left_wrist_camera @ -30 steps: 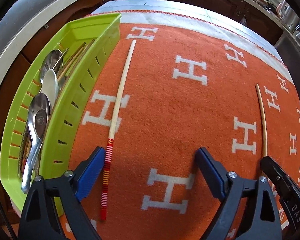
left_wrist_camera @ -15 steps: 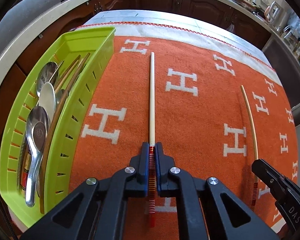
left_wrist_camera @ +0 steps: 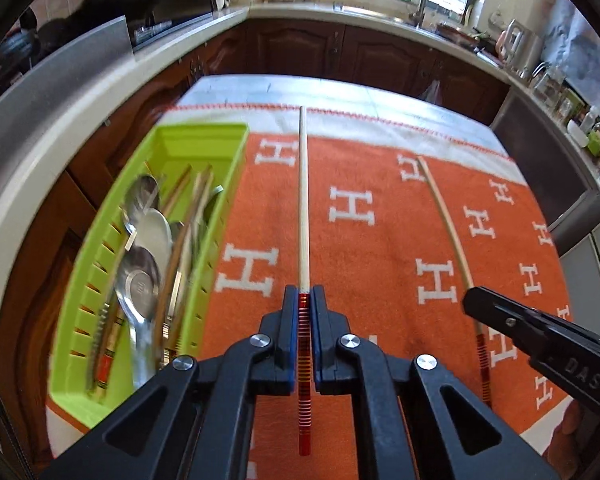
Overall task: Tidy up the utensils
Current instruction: 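Lower both red-banded chopsticks into the green tray and open both grippers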
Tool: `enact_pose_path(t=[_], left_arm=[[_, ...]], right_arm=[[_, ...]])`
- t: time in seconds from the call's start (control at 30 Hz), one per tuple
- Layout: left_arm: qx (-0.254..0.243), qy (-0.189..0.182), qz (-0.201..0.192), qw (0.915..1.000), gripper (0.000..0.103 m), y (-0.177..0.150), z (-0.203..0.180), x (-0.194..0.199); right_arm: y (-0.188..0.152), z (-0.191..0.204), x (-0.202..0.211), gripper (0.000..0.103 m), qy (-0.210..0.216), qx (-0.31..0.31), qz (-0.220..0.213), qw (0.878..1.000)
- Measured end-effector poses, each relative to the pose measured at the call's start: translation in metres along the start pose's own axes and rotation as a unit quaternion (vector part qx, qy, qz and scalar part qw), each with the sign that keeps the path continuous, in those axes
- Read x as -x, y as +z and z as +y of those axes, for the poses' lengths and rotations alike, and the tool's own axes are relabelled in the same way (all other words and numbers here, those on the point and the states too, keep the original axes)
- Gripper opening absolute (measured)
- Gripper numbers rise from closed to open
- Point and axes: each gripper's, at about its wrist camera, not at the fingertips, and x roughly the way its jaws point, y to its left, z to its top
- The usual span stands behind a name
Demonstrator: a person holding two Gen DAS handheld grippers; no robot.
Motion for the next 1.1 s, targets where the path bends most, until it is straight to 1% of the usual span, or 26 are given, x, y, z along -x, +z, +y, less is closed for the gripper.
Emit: enact_pose_path(t=[0.13, 0.23, 0.33, 0.4, 0.53, 0.63, 0.7, 0.73, 0.77, 0.8, 0.83, 0.87, 0.93, 1.03, 1.1], left_arm=[[-0.005, 0.009, -0.027, 0.9996, 0.003, 0.005, 0.022, 0.025], [-0.008, 0.030, -0.039, 0.9988, 0.003, 0.009, 0.048, 0.037], [-0.002, 0.063, -0.037, 0.9973, 0.003, 0.007, 0.078, 0.038], [0.003, 0.072, -0.024, 0.9971, 0.003, 0.005, 0.099, 0.033], [-0.001, 0.091, -0.008, 0.9958, 0.003, 0.001, 0.123, 0.020], [0.003, 0.085, -0.004, 0.9963, 0.004, 0.000, 0.137, 0.015], [-0.003, 0.087, -0.007, 0.9962, 0.004, 0.001, 0.139, 0.016], [-0.006, 0.090, -0.009, 0.9959, 0.006, 0.002, 0.139, 0.016], [-0.009, 0.093, -0.012, 0.9955, 0.014, 0.002, 0.140, 0.017], [-0.007, 0.098, -0.018, 0.9950, 0.020, 0.002, 0.141, 0.019], [-0.003, 0.101, -0.023, 0.9947, 0.032, 0.002, 0.142, 0.021], [0.002, 0.102, -0.027, 0.9944, 0.042, 0.004, 0.144, 0.022], [0.010, 0.105, -0.034, 0.9939, 0.050, 0.004, 0.146, 0.025], [0.018, 0.104, -0.036, 0.9937, 0.052, 0.006, 0.151, 0.029], [0.022, 0.106, -0.038, 0.9934, 0.060, 0.006, 0.153, 0.032]], right_arm=[[0.007, 0.037, 0.000, 0.005, 0.031, 0.031, 0.006, 0.999], [0.011, 0.069, -0.007, 0.005, 0.049, 0.053, 0.014, 0.997], [0.015, 0.105, -0.023, 0.005, 0.067, 0.070, 0.030, 0.995], [0.017, 0.124, -0.033, 0.005, 0.074, 0.074, 0.034, 0.994], [0.021, 0.153, -0.054, 0.005, 0.075, 0.072, 0.040, 0.994], [0.022, 0.167, -0.066, 0.006, 0.062, 0.073, 0.037, 0.995], [0.023, 0.172, -0.074, 0.006, 0.055, 0.068, 0.036, 0.996], [0.024, 0.173, -0.077, 0.006, 0.051, 0.064, 0.037, 0.996], [0.025, 0.175, -0.080, 0.006, 0.048, 0.061, 0.039, 0.996], [0.024, 0.176, -0.083, 0.006, 0.041, 0.061, 0.040, 0.996], [0.024, 0.177, -0.085, 0.007, 0.037, 0.061, 0.042, 0.997], [0.023, 0.178, -0.087, 0.007, 0.038, 0.063, 0.049, 0.996], [0.021, 0.179, -0.089, 0.007, 0.035, 0.064, 0.055, 0.996], [0.021, 0.176, -0.088, 0.007, 0.032, 0.061, 0.056, 0.996], [0.022, 0.172, -0.086, 0.007, 0.029, 0.060, 0.055, 0.996]])
